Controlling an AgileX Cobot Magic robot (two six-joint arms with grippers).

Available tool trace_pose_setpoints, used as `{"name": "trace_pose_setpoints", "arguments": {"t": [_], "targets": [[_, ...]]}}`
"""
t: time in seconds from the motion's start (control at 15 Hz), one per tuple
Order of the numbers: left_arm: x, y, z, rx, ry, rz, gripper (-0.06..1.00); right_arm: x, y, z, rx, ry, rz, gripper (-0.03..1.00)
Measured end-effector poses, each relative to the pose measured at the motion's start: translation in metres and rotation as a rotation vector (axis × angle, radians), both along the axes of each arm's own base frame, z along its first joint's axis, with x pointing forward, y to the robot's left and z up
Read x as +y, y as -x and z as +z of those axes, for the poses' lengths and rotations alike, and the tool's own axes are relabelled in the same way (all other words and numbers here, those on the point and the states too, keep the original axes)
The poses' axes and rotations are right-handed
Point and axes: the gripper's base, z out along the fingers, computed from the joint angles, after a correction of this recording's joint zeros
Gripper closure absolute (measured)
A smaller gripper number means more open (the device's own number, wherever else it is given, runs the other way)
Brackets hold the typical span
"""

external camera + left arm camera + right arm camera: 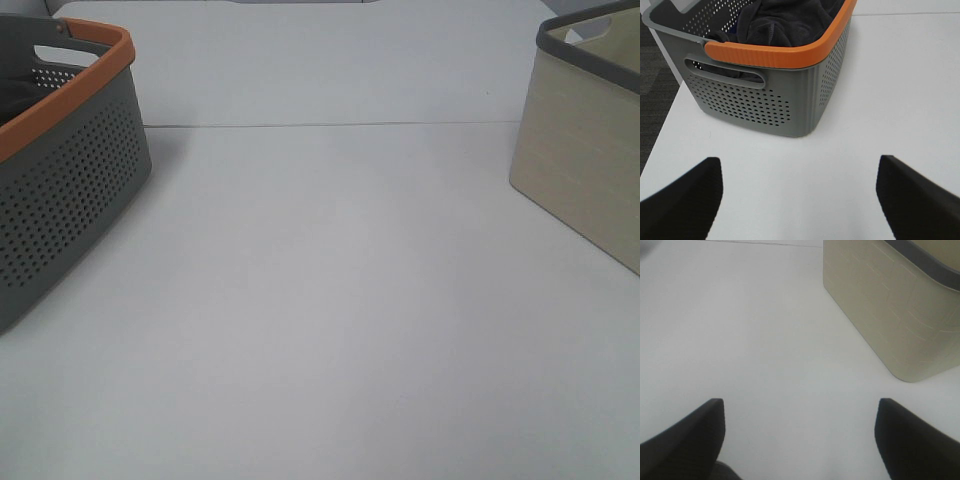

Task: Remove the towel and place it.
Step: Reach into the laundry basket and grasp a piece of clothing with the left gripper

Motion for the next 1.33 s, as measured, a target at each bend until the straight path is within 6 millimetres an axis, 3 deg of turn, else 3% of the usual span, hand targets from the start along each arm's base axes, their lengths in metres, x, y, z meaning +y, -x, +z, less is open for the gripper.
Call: {"name": "trace_pose_setpoints", "arguments": {"t": [0.8,0.87,1.07,1.33], "targets": [[0.0016,-0.0001,0.0003,-0.002,-0.044,-0.003,0.15,0.0,0.0,0.0,0.0,0.0,0.0,0.23],[0.0005,-0.0001,0.0003,-0.002,-0.033,-0.01,0.14,0.0,0.0,0.0,0.0,0.0,0.0,0.23],[-0.0031,-0.0001,0.0002,-0.002,-0.022,-0.049,-0.02,0.0,0.0,0.0,0.0,0.0,0.0,0.23],[-0.0036,-0.0001,0.0002,-0.001,-0.029,-0.059,-0.04,0.0,0.0,0.0,0.0,0.0,0.0,0.23]]}}
